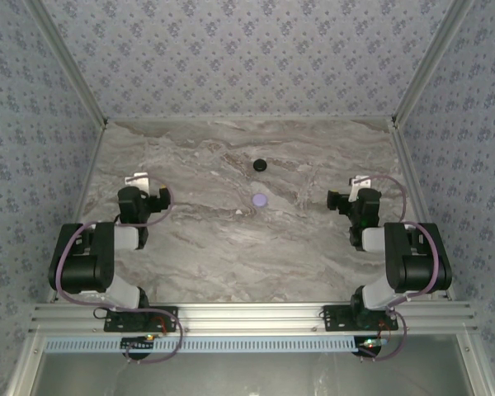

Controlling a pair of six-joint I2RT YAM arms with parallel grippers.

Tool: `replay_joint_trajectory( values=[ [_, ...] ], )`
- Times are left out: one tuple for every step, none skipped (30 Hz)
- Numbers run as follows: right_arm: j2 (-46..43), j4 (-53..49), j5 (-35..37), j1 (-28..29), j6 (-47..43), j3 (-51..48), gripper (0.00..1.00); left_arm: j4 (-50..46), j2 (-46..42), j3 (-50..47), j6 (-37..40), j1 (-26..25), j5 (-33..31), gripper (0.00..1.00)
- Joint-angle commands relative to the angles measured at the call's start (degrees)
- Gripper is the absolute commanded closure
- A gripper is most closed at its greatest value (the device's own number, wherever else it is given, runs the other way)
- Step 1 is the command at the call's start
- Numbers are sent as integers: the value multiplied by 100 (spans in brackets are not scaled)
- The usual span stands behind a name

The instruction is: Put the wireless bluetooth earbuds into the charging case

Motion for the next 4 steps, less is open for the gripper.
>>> replay_joint_trajectory(
  values=[
    [-10,-8,-59,-37,-72,146,0,4,25,92,-61,9,24,1],
    [-10,1,-47,-26,-72,146,0,6,19,92,-55,10,20,1],
    [-10,11,-42,-28,-80,138,0,6,20,92,-58,13,18,1],
    [-14,23,-43,-15,-85,116,0,7,19,92,-60,6,19,1]
  ],
)
